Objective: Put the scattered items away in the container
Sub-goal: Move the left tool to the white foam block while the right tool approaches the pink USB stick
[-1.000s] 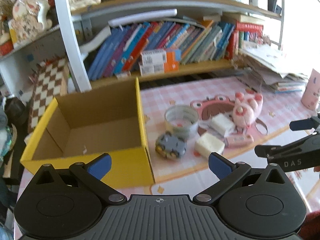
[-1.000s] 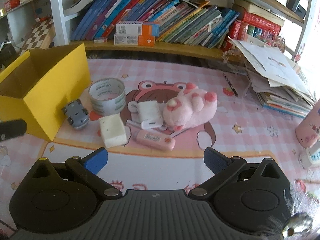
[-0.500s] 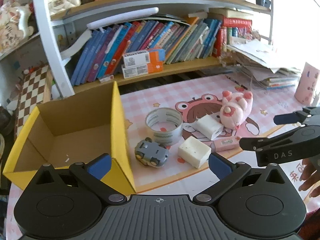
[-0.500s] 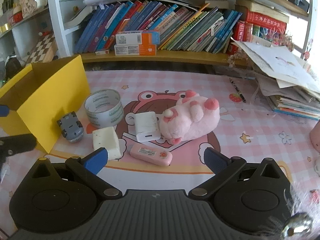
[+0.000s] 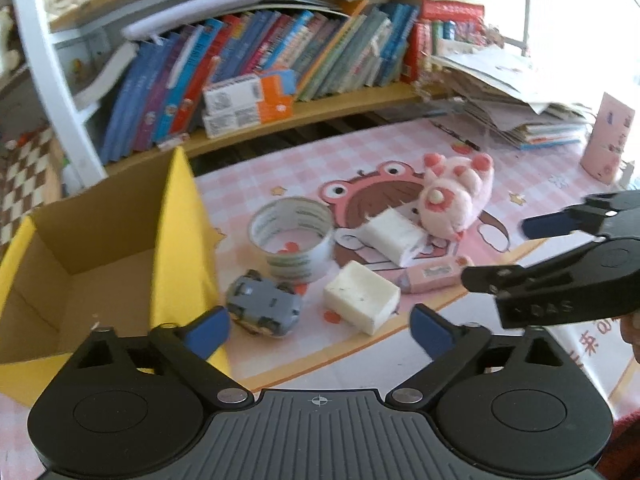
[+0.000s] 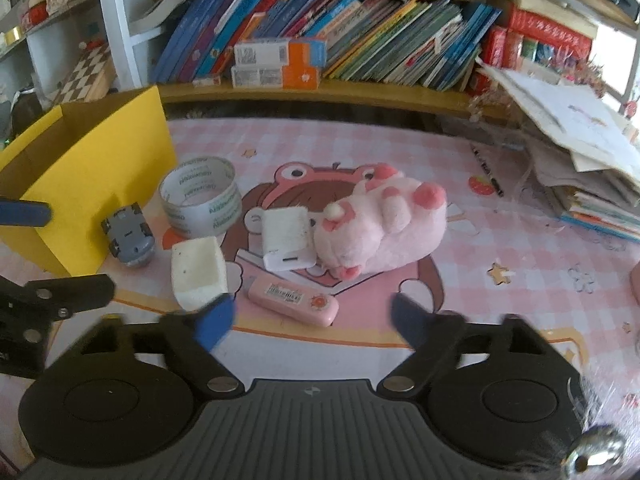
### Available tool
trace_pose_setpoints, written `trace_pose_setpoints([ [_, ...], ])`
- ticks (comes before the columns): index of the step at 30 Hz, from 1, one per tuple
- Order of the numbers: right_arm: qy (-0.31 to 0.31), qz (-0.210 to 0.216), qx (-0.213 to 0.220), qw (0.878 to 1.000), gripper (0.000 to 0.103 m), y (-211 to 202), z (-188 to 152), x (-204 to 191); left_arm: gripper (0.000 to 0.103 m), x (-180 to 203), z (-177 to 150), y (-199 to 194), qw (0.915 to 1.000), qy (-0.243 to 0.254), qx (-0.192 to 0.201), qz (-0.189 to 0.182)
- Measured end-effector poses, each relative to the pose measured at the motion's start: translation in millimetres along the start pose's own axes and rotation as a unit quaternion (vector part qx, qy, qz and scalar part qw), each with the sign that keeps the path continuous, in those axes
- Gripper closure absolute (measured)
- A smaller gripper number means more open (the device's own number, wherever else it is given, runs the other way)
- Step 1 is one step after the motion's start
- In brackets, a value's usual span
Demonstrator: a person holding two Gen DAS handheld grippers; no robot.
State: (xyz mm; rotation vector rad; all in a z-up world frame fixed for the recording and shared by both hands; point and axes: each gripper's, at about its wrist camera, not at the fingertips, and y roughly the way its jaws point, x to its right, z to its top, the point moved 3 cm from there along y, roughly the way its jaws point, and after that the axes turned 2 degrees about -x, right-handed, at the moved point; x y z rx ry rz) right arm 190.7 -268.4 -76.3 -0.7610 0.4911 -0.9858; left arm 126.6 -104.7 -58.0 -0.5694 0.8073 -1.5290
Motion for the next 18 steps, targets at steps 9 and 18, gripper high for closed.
trace_pose_setpoints([
  [9,-0.006,0.019,-0.035,0.999,0.048,24,1,1,0.034,20,6,32,0.9982,0.040,-0.027,-0.036],
  [18,-0.009,0.019,-0.061,0.998,0.048,45,1,9,0.033,22,13,63,0.9973,0.048,-0.045,-0.033],
])
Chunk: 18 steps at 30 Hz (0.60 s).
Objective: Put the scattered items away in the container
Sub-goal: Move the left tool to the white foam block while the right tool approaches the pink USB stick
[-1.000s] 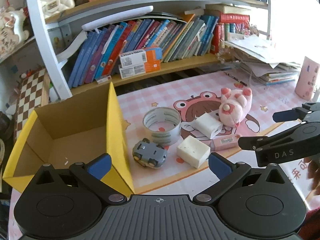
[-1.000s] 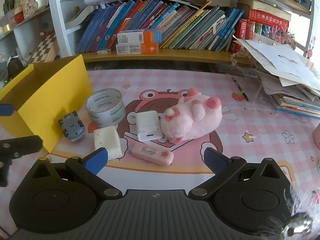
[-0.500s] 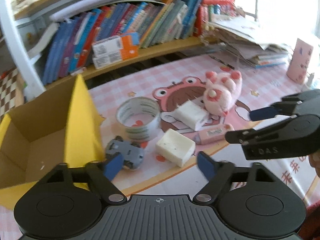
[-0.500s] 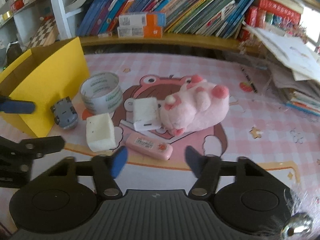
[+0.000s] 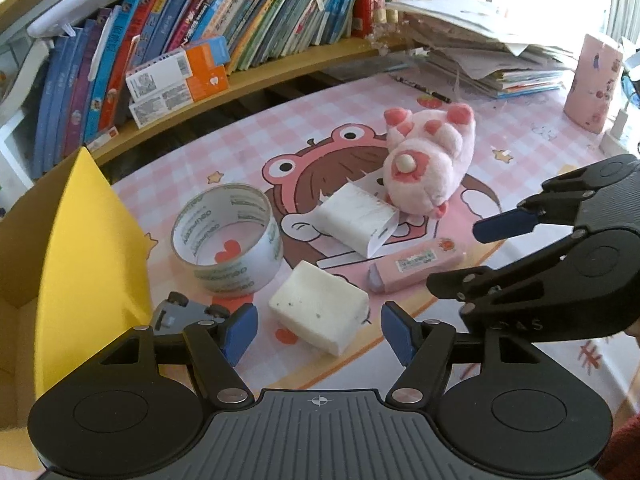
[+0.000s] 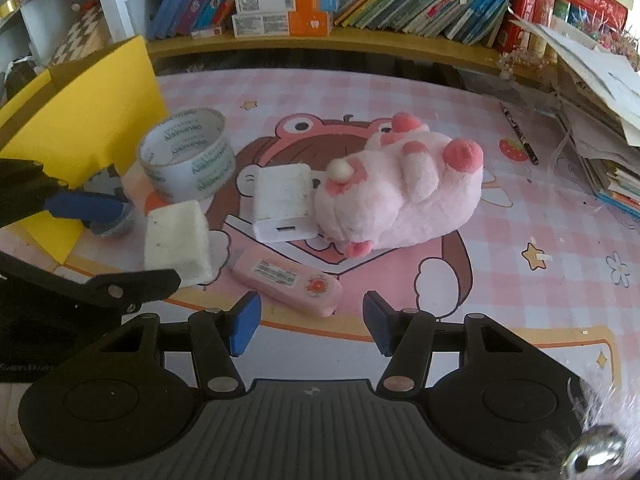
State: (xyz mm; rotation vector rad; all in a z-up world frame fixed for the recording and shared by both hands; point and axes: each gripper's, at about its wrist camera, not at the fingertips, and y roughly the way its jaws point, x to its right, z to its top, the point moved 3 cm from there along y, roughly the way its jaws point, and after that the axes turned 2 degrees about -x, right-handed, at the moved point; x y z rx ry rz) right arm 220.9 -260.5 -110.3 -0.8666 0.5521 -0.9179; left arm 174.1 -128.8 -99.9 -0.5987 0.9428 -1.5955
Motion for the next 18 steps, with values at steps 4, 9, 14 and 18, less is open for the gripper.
trace_pose_setpoints([
  [4,0.000,0.009,-0.008,1.000,0.048,7,2,3,0.033,-4,0,11,0.9999,-0.007,-0.010,-0.005],
  [9,-0.012,0.014,-0.009,1.000,0.048,12,3,3,0.033,-8,-2,22,0.9996,-0.013,-0.019,-0.013],
  [14,-0.027,0.010,-0.004,1.000,0.049,14,6,2,0.033,-11,-2,27,0.9996,-0.016,-0.018,-0.018],
  [18,-0.043,0.013,-0.001,0.999,0.049,16,7,2,0.033,-10,-2,29,0.9997,-0.009,-0.012,-0.021],
])
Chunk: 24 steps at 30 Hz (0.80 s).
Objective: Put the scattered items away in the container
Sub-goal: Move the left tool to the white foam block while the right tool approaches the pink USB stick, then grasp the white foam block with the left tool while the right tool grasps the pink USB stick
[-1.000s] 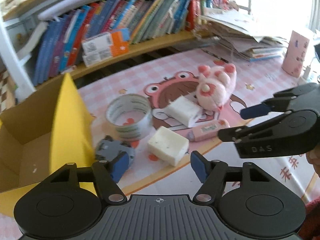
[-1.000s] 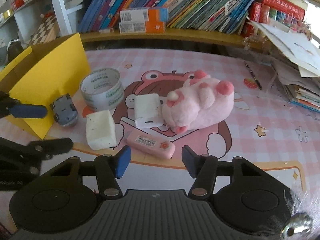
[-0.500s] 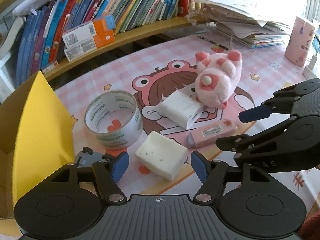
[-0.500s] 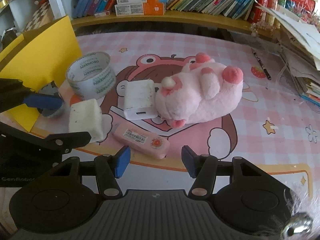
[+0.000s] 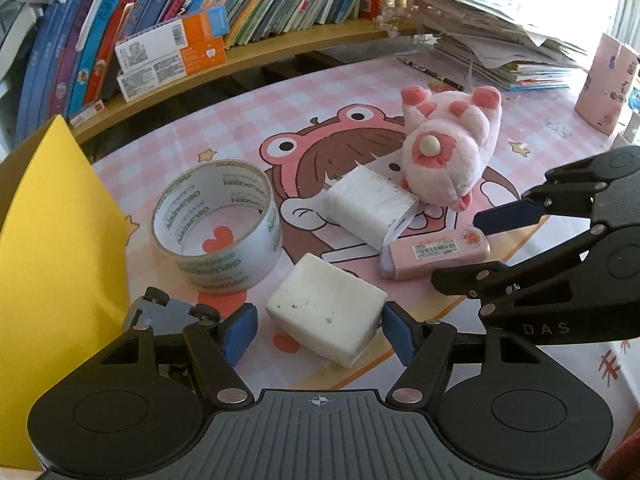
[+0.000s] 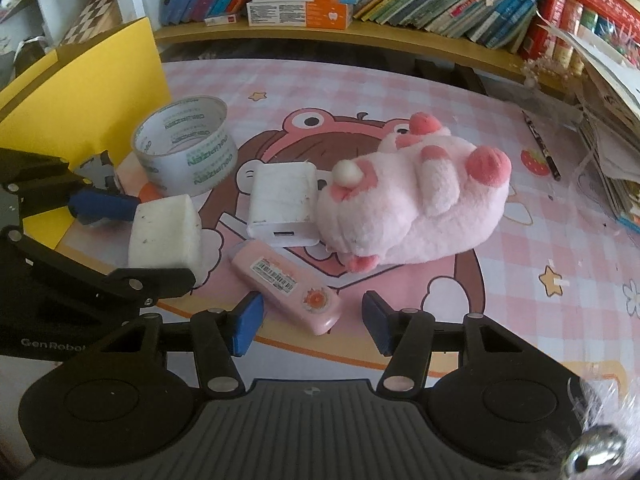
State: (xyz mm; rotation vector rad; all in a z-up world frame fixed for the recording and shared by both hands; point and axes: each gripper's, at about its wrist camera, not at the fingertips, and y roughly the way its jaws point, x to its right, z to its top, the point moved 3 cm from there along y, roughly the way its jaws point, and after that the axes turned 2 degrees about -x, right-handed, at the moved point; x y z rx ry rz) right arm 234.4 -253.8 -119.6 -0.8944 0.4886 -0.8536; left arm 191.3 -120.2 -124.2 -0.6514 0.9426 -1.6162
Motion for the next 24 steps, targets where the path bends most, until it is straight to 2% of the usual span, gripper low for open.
trace_pose_setpoints([
  [5,-0.022,0.009,0.006,1.000,0.052,1,1,0,0.035,1,0,3,0.9999,0.007,0.007,-0.009],
  [12,-0.038,0.023,0.009,0.999,0.070,0,1,-8,0.047,2,0,1,0.9999,0.005,0.008,-0.015],
  [16,-0.031,0.027,0.008,0.999,0.074,-4,0,-10,0.054,-1,0,-3,0.9996,-0.009,0.006,-0.025],
  [24,-0.005,0.025,0.015,1.000,0.076,-22,-6,-11,0.060,6,-2,-28,0.9989,-0.008,0.028,-0.037],
])
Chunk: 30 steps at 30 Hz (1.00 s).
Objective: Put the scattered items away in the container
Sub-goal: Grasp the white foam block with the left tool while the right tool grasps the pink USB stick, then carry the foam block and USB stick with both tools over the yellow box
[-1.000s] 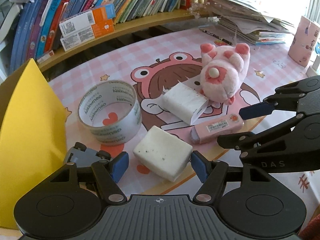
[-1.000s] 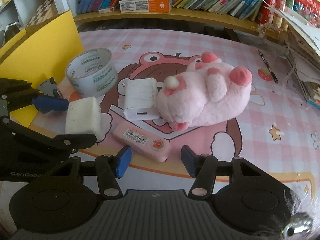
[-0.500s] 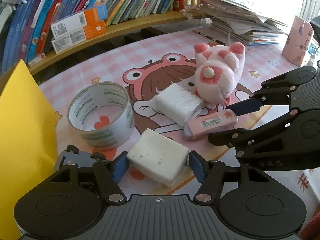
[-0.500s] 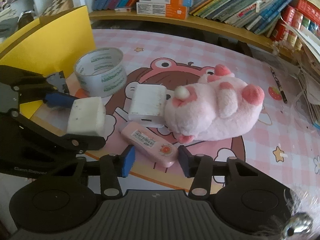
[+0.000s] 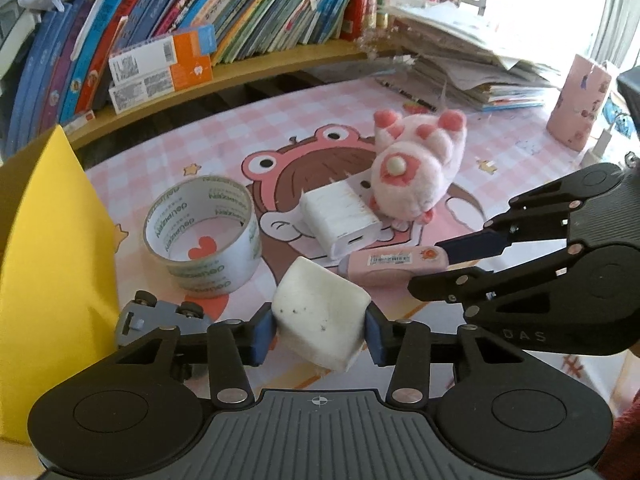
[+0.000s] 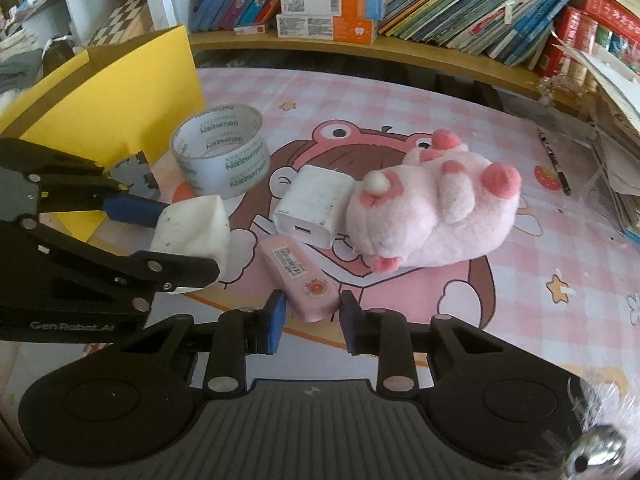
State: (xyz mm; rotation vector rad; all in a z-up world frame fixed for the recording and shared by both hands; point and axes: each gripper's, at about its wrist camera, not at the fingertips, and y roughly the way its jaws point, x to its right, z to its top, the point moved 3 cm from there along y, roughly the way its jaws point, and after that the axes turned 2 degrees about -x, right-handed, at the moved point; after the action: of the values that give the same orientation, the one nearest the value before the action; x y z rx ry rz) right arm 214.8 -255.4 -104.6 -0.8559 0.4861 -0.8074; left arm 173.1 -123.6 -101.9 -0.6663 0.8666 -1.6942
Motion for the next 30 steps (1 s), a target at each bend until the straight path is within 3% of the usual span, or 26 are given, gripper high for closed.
trace_pose_setpoints([
  [30,0.014,-0.028,0.043,0.999,0.079,-61,-21,-33,0.069,0,-21,-99,0.9960,-0.021,0.086,-0.011],
])
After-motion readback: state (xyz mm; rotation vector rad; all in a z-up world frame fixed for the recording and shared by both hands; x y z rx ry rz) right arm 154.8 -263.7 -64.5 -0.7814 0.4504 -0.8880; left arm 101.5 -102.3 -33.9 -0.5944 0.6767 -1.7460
